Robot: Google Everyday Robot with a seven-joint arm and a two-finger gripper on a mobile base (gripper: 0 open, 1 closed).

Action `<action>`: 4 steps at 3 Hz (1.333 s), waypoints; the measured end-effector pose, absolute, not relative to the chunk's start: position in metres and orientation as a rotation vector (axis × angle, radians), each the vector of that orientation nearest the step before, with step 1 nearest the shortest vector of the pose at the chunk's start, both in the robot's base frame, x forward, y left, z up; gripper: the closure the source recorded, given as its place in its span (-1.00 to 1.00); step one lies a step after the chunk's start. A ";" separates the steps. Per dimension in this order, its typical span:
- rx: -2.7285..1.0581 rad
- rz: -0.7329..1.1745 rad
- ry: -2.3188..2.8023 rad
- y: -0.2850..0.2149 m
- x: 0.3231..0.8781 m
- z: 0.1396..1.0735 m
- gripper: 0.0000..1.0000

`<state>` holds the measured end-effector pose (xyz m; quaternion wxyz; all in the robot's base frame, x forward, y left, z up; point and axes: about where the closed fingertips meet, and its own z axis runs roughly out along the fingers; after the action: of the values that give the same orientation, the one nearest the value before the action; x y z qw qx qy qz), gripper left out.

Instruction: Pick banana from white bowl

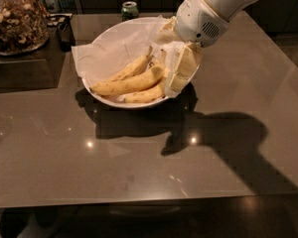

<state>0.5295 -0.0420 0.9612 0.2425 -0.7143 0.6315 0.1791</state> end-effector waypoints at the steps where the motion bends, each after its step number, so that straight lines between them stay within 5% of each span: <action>1: -2.001 0.523 1.678 -0.019 0.544 0.958 -0.78; 2: -1.999 0.522 1.673 -0.016 0.546 0.958 -1.00; 3: -1.940 0.508 1.716 -0.028 0.539 0.955 -0.64; 4: -1.918 0.526 1.710 -0.026 0.546 0.948 -0.56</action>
Offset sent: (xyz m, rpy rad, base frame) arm 0.0132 0.0206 -0.0032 0.0052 0.0086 0.0499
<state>0.5459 -0.0259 0.9480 0.2563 -0.7069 0.6301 0.1940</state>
